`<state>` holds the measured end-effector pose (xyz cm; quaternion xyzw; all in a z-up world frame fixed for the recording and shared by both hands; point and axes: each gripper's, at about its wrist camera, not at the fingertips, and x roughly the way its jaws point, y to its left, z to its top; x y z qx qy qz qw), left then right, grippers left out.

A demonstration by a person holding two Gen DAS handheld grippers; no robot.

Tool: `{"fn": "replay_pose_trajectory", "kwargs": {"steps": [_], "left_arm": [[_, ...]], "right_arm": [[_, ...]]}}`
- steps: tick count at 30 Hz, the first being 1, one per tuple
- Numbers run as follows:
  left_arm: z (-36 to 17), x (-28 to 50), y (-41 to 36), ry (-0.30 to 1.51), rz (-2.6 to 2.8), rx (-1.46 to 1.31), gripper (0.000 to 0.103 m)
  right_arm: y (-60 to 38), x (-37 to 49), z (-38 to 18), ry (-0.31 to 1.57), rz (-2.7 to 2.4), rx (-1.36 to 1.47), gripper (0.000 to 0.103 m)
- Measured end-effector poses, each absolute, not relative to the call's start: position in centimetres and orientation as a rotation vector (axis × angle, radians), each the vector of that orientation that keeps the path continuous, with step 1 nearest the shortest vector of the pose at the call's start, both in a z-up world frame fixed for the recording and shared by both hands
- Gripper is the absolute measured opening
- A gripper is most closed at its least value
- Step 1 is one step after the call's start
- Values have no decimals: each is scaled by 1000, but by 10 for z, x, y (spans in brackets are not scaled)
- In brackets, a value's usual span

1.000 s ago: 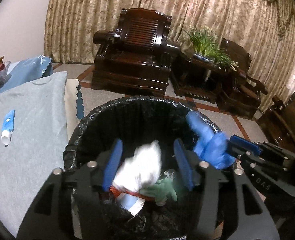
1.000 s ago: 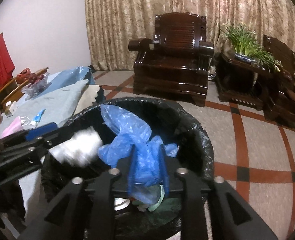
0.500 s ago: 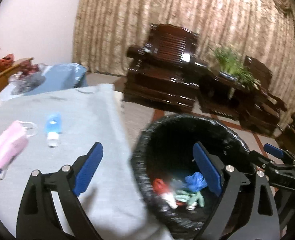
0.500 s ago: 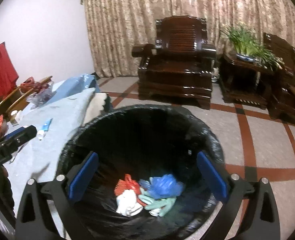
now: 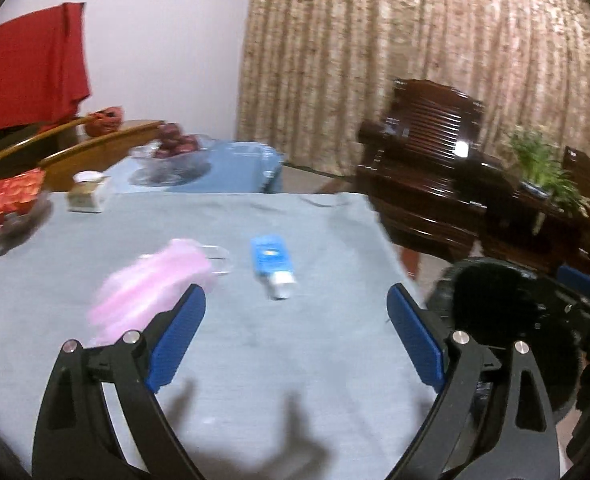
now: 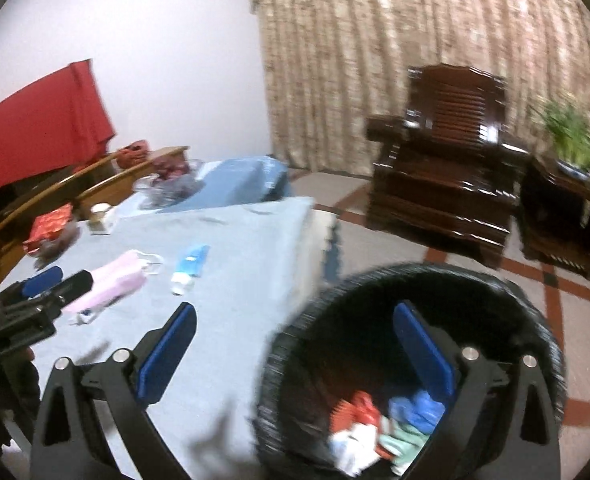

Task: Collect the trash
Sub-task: 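Move both open tools back to the pink mask and hand-cream tube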

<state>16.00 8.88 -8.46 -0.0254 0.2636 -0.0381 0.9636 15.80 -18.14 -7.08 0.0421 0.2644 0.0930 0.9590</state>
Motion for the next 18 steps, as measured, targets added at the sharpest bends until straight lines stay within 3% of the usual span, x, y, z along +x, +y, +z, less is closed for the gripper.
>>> {"fn": "replay_pose_trajectory", "kwargs": {"steps": [13,18], "left_arm": [[-105,174,197,547,151,-85,89],[-121,186,216,574,179,-98,89]], "right_arm": [[-59,235,-98,551,319,47,97],[-21,279,-133,638,324,12,87]]}}
